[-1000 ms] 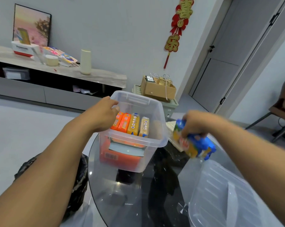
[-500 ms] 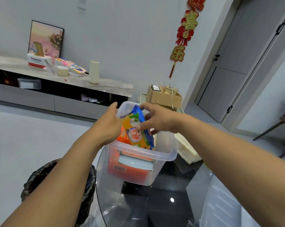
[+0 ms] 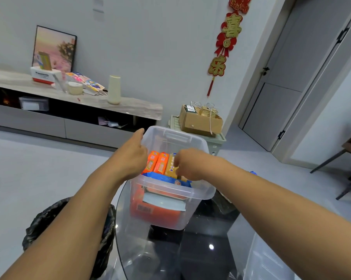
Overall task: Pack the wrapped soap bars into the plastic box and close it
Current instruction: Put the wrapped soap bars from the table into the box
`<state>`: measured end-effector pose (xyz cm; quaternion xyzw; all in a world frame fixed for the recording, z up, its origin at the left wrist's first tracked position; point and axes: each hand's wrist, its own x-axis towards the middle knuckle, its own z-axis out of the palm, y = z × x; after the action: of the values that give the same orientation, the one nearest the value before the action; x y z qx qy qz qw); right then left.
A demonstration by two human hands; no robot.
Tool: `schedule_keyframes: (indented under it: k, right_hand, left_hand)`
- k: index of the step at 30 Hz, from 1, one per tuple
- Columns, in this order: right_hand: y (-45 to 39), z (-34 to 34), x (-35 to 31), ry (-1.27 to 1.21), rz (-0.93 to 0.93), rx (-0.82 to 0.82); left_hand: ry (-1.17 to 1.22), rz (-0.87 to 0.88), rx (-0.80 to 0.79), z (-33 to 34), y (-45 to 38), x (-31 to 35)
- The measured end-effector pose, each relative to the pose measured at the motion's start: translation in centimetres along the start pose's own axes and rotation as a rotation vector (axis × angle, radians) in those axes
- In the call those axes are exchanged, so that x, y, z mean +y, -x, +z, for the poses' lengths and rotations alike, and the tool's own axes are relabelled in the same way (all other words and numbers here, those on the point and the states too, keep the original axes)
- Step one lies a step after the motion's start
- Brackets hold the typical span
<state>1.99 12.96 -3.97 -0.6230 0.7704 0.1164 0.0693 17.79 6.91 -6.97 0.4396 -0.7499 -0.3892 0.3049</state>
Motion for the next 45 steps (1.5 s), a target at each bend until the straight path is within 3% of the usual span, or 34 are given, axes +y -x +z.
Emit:
schedule_keyframes:
  k: [2, 5, 12, 15, 17, 19, 20, 22, 25, 30, 35, 38, 41, 45]
  right_hand:
    - [0.6, -0.1, -1.1, 0.135, 0.068, -0.094]
    - [0.3, 0.5, -3.5, 0.020, 0.113, -0.264]
    - [1.6, 0.0, -1.0, -0.233, 0.098, -0.168]
    - [1.2, -1.2, 1.1, -0.616, 0.089, 0.031]
    - [1.4, -2.5, 3.9, -0.790, 0.129, 0.268]
    - [1.2, -2.8, 8.6, -0.618, 0.260, 0.486]
    - [1.2, -2.3, 11.2, -0.469, 0.350, 0.494]
    - [1.5, -0.1, 15.8, -0.261, 0.542, 0.289]
    - [1.9, 4.4, 20.3, -0.158, 0.720, 0.004]
    - [1.4, 9.4, 22.5, -0.379, 0.754, 0.024]
    - [1.5, 3.2, 21.6, -0.147, 0.636, 0.344]
    - [2.4, -3.7, 17.8, -0.309, 0.426, 0.568]
    - [2.8, -7.6, 12.3, -0.525, 0.078, 0.507]
    - [-0.7, -6.8, 5.7, -0.297, -0.144, 0.339]
  left_hand:
    - [0.000, 0.001, -0.007, 0.1, 0.1, 0.1]
    - [-0.007, 0.000, -0.009, 0.2, 0.1, 0.1]
    - [-0.112, 0.029, -0.018, 0.5, 0.4, 1.0]
    - [-0.241, 0.016, -0.022, 0.6, 0.2, 1.3]
    - [-0.330, 0.031, -0.057, 0.7, 0.0, 1.4]
    - [-0.455, 0.067, -0.124, 0.7, -0.2, 1.4]
    - [-0.527, 0.080, -0.156, 0.7, -0.3, 1.5]
    - [-0.555, 0.065, -0.187, 0.6, -0.6, 1.4]
    - [-0.429, 0.045, -0.161, 0.7, -1.0, 1.4]
    - [-0.128, -0.027, -0.007, 0.5, -1.8, 0.8]
    - [-0.034, -0.086, 0.011, 0.6, -1.7, 0.8]
    - [-0.020, -0.092, 0.014, 0.7, -1.6, 1.0]
    - [-0.016, -0.097, 0.005, 0.6, -1.4, 1.0]
    - [-0.026, -0.069, -0.014, 0.3, -1.2, 0.9]
